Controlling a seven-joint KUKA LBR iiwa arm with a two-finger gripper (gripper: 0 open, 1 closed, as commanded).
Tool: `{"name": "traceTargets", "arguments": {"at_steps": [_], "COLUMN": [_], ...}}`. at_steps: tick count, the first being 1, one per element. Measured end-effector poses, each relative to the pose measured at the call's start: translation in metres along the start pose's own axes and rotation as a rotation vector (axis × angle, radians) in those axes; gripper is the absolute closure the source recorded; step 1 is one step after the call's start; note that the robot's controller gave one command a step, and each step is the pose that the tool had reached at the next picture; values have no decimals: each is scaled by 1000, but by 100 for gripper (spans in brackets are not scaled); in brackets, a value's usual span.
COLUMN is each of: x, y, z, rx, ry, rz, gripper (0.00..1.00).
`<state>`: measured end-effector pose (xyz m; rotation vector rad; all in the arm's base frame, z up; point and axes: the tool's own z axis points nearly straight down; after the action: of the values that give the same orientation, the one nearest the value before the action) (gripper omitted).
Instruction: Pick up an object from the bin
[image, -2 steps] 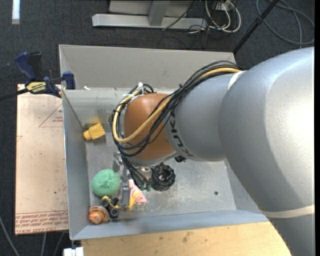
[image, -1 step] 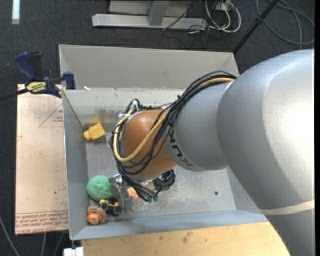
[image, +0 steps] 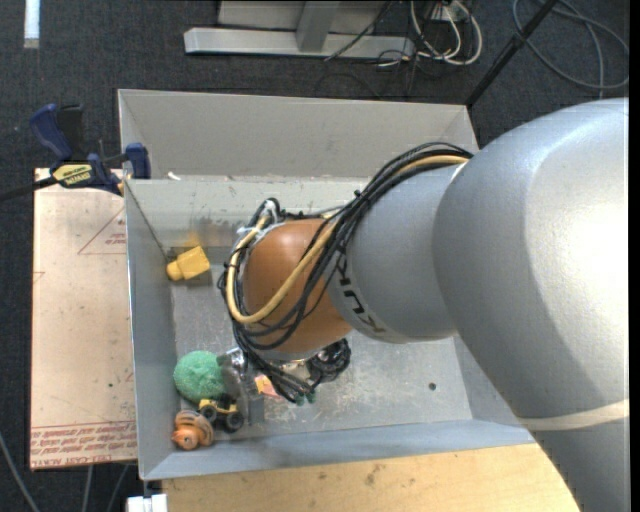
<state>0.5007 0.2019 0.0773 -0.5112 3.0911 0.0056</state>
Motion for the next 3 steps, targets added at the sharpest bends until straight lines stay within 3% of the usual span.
{"name": "traceTargets", "arguments": {"at_steps": [1,2,3], "x": [8,7,7], "y": [3,-14,-14], "z": [-50,-115,-115], "rx": [1,1,1], "ry": [11,7,7], "rz": [3,-60,-60], "gripper": [100,0,0]}}
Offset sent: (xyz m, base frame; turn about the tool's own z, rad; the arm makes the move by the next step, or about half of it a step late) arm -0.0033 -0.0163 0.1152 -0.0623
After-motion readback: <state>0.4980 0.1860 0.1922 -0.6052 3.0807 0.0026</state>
